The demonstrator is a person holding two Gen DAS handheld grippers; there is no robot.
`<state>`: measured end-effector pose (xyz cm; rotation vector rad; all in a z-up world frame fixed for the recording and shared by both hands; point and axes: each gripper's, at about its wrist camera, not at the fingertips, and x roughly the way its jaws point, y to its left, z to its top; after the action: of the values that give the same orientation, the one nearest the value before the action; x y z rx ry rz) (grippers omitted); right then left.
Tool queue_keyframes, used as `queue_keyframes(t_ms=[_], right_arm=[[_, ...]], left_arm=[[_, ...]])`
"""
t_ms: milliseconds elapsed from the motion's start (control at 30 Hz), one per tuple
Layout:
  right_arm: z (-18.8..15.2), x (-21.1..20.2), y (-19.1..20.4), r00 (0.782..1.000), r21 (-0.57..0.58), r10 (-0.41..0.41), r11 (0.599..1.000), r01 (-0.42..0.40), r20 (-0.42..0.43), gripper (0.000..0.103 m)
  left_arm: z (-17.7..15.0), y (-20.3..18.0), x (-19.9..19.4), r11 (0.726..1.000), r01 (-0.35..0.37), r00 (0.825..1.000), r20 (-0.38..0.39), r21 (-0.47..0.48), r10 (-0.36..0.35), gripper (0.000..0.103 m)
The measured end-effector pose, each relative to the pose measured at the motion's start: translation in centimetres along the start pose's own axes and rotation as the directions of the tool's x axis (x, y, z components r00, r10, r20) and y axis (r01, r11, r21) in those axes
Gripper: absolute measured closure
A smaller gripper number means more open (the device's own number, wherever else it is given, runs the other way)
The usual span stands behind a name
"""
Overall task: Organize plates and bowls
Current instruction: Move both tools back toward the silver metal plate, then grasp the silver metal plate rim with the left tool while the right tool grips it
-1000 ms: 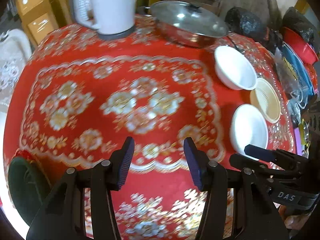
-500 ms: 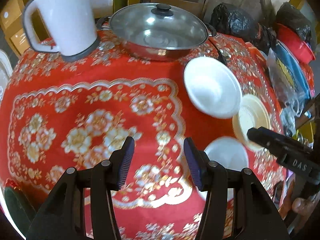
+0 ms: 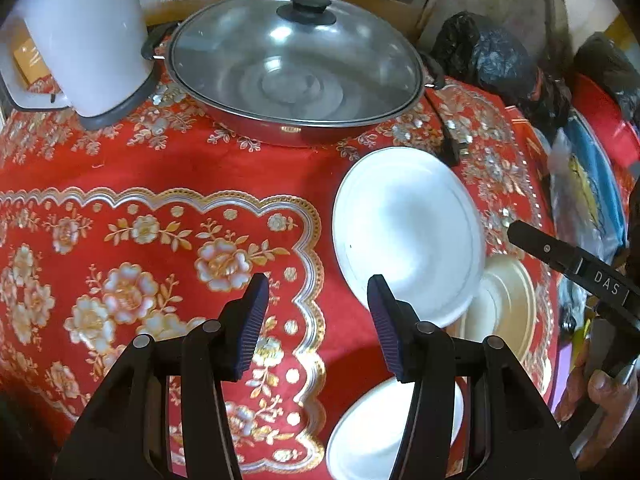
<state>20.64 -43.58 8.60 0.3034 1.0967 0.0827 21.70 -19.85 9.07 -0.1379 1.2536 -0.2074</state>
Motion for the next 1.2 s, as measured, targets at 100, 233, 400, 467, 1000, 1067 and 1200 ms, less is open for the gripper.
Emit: queue_keyframes(t_ms=[100,233,400,467,1000,1067,1200], right_arm=[[1.0,2.1,-0.1,0.999,-0.009,0.013,1.000,-0.013,-0.044,0.044],[1.5,4.5,-0.2,0.996,-0.008,0.011,1.000,-0.012,-0.086,0.044],[1.9,5.5,0.8,0.997,-0.055,0.020,0.998,-0.024,-0.072,0.044],[2.0,5.8,1.2,0.997,-0.077,0.006,0.997,-0.011,-0.071,0.044],[-2.3,5.0,6.0,0.996,-0.252,-0.089,0.964,0.081,-0.021,0.088],[-3.1,5.1,6.5,0.995,-0.259,-0.090,0.963,0.078,-0.032,0.088],[-4.4,5.1,8.0,0.996,-0.275,-0.085,0.958,0.074,-0.030,0.088]], left_arm=[[0.4,-0.2,1.4,1.000,0.001,1.000,-0.023,-0.024,-0.001,0.052],[0.8,-0.9,2.7,1.000,-0.004,0.999,-0.033,-0.026,0.004,0.052],[1.4,-1.4,4.4,0.999,-0.012,0.999,-0.040,-0.044,0.010,0.052],[1.4,-1.6,5.4,0.999,-0.008,0.998,-0.069,-0.052,0.005,0.052],[0.2,-0.5,6.5,0.993,-0.113,0.990,-0.079,0.014,0.114,0.082],[0.0,0.4,5.5,0.993,-0.114,0.991,-0.066,0.010,0.114,0.082],[-0.9,2.1,3.5,0.993,-0.114,0.992,-0.052,-0.007,0.114,0.082]])
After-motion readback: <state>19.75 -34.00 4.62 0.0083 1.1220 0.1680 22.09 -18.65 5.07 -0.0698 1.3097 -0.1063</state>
